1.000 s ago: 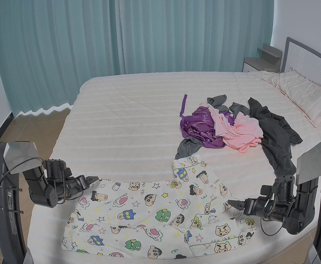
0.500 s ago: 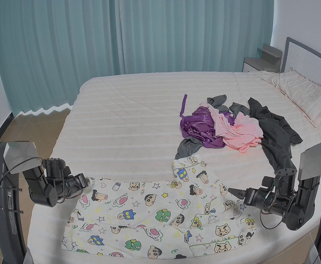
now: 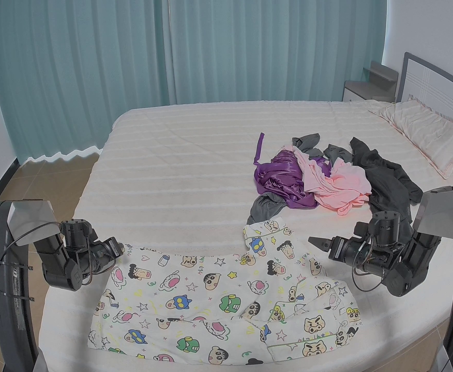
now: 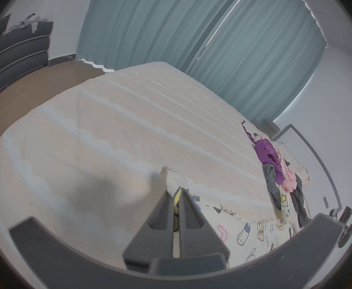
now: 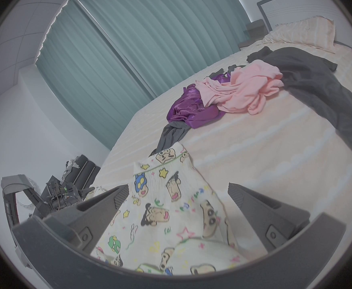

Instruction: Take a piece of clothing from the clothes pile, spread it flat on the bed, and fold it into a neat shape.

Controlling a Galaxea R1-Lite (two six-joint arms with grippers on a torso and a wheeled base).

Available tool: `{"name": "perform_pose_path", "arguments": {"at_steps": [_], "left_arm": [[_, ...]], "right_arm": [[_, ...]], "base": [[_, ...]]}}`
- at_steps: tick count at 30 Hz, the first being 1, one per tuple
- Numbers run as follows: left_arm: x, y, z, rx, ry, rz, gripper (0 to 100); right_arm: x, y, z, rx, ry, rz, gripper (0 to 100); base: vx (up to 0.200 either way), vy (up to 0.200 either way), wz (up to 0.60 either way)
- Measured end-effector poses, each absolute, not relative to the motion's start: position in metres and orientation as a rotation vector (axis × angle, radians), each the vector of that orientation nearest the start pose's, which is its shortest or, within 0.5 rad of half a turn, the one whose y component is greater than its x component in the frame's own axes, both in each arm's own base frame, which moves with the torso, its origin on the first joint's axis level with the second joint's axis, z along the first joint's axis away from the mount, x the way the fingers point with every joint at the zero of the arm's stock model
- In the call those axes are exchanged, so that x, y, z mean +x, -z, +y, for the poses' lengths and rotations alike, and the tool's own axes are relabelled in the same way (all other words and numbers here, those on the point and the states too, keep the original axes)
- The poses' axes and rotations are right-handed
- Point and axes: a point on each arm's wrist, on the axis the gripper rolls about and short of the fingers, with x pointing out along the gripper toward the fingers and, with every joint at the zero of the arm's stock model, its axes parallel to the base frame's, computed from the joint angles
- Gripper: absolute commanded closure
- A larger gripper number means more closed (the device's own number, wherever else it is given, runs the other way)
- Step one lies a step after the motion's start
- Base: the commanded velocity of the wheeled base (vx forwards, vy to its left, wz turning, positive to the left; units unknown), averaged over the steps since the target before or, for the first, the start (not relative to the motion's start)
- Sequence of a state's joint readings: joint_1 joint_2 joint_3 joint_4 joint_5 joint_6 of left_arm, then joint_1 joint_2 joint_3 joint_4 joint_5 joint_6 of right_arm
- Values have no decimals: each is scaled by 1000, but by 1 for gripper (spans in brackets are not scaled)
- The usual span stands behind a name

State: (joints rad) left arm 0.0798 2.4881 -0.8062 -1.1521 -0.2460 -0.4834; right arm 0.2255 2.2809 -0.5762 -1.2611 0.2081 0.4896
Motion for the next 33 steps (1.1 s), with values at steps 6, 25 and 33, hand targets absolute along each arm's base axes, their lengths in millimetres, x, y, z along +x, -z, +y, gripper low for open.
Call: {"name": "perform_pose_path", "arguments": {"at_steps": [6,25,33], "left_arm": [[386,49,30,-574,-25,514,100],[387,54,34,-634,-58,514,100],[385,55,33,-645,-62,522,100]], "right_arm": [[359,1,92,468,-320,536,0],[409,32,127,437,-302,624,0],[433,36,142,415,-296,682,0]], "base": [[0,0,0],[0,0,0],[0,0,0]]}}
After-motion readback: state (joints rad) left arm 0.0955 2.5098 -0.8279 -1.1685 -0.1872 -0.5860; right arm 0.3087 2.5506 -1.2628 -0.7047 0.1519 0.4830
